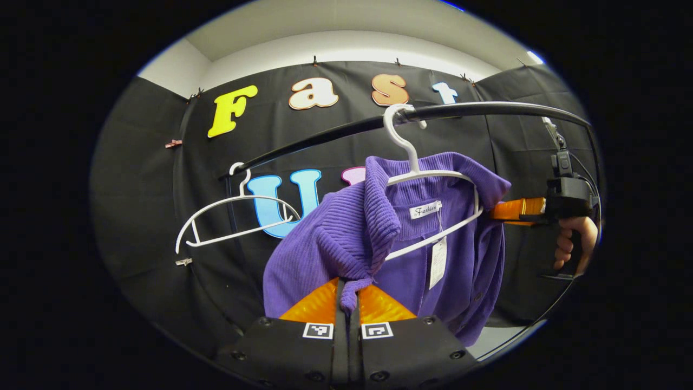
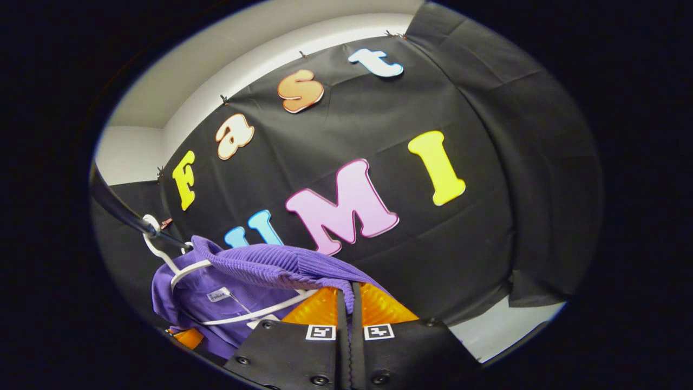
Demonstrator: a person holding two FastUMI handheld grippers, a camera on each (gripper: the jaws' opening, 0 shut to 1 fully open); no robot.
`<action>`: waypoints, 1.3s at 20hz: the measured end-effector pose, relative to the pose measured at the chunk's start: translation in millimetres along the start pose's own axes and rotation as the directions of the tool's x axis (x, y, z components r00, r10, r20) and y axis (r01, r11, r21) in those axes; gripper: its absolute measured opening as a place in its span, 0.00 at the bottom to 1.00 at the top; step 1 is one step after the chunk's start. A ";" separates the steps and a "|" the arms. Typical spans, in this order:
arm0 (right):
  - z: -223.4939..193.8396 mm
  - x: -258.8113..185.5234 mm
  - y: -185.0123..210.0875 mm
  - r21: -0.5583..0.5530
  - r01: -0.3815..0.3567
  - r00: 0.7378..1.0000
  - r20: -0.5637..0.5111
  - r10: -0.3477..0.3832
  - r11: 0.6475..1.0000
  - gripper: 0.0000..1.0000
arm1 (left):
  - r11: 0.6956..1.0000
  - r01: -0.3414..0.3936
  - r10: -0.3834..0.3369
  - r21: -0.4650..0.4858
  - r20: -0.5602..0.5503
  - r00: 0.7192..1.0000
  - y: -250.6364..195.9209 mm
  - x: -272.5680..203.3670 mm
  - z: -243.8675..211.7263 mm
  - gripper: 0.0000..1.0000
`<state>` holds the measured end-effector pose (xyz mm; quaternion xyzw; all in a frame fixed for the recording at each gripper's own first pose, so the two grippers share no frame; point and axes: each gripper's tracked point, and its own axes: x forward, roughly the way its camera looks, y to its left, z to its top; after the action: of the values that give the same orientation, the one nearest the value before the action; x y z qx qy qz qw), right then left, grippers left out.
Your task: Grasp the clothes on the hanger with both hands and then place them into the laundry hamper below.
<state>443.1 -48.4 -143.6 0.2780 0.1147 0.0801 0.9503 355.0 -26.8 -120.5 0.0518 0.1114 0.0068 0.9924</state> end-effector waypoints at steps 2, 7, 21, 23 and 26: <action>8.6 6.7 -3.8 0.018 0.021 0.998 0.053 -0.022 1.000 0.05 | 1.000 -0.011 0.011 -0.002 -0.001 1.000 5.7 1.9 1.9 0.05; 17.2 29.3 -3.9 0.052 0.041 0.994 0.099 -0.046 0.998 0.04 | 1.000 -0.025 0.025 0.005 -0.006 1.000 13.8 0.3 2.0 0.05; 37.4 34.7 -3.8 -0.033 -0.142 0.990 0.017 0.142 0.989 0.04 | 0.994 -0.105 0.106 0.024 -0.014 0.994 44.3 16.4 13.6 0.05; 70.8 27.8 -16.6 0.000 -0.112 0.982 0.152 0.111 0.994 0.04 | 0.994 -0.110 0.110 0.026 -0.017 0.994 43.9 16.0 12.0 0.05; 58.0 47.6 -36.4 -0.018 -0.044 0.989 0.143 0.046 0.999 0.04 | 0.995 -0.098 0.099 0.027 -0.020 0.995 42.1 18.7 12.2 0.05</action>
<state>507.3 -97.9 -124.2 0.2786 0.0390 0.0824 0.9561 375.9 14.3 -108.4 0.0700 0.1192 0.0548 0.9889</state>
